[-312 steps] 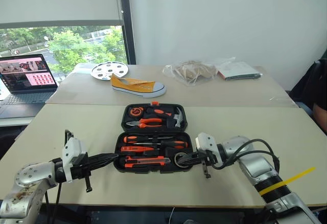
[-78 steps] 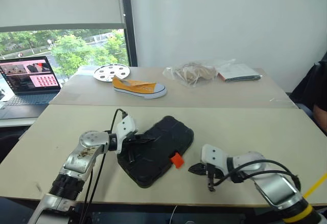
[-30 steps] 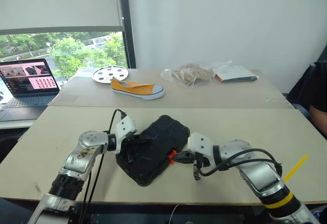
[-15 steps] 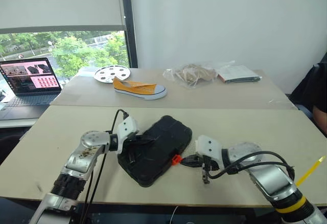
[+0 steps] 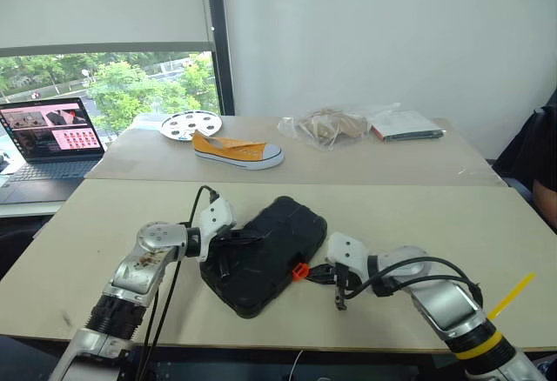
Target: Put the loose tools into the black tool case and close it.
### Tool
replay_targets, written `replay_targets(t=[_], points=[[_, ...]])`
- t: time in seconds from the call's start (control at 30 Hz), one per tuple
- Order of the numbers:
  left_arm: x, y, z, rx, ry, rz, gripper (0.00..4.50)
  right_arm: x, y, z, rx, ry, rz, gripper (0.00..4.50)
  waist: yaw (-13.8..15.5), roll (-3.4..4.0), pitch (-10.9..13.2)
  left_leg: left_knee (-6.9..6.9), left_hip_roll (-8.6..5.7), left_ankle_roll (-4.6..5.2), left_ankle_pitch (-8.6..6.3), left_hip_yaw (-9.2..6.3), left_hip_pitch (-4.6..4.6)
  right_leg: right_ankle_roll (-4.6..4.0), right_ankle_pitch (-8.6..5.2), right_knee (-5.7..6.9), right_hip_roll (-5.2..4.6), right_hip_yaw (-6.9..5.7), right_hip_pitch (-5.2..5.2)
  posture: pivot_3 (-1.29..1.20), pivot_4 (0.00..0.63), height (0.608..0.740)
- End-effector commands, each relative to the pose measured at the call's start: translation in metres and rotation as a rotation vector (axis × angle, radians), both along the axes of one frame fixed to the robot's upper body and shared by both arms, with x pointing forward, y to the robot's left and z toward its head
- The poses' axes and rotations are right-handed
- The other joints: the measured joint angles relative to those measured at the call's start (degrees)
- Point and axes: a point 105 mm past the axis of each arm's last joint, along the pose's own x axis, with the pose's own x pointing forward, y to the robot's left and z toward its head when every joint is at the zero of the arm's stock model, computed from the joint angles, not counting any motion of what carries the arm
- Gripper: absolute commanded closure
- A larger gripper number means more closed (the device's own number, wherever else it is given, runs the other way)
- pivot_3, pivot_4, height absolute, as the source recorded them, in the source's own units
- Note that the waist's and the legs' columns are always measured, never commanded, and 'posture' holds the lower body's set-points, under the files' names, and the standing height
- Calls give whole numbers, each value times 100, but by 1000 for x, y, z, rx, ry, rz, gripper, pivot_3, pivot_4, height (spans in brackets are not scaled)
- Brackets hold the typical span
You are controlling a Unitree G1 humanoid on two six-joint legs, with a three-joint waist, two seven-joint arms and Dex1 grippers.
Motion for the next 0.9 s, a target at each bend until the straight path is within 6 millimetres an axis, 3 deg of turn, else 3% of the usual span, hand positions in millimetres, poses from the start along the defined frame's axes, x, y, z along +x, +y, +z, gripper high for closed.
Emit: replay_targets(t=[0.03, 0.27, 0.57, 0.9], points=[[-6, 8, -34, 67, 126, 32, 4490, 0, 8, 28, 103, -103, 21, 4500, -11, 0, 0, 0, 1, -1, 0, 0, 0, 0, 0, 0, -1, 0, 0, 0, 150, 740], [-6, 8, -35, 67, 131, 32, 4490, -2, 10, 47, 209, -158, -3, 4500, -18, 1, 2, -1, 3, -4, 0, -3, -3, 0, 0, 2, -1, 1, -4, 0, 150, 740], [-7, 6, -37, 62, 137, 27, 4490, -1, 11, 45, 214, -153, -15, 4500, -28, 1, 2, -3, 3, -10, 2, -7, -24, 0, 0, 5, -17, 1, -4, 0, 150, 740], [-7, 9, -38, 68, 141, 35, 4490, -17, -14, 16, 111, -8, -61, 4500, -3, 3, 2, -2, 0, -2, -2, -17, -32, 0, -1, -9, -32, -14, -11, 0, 150, 740]])
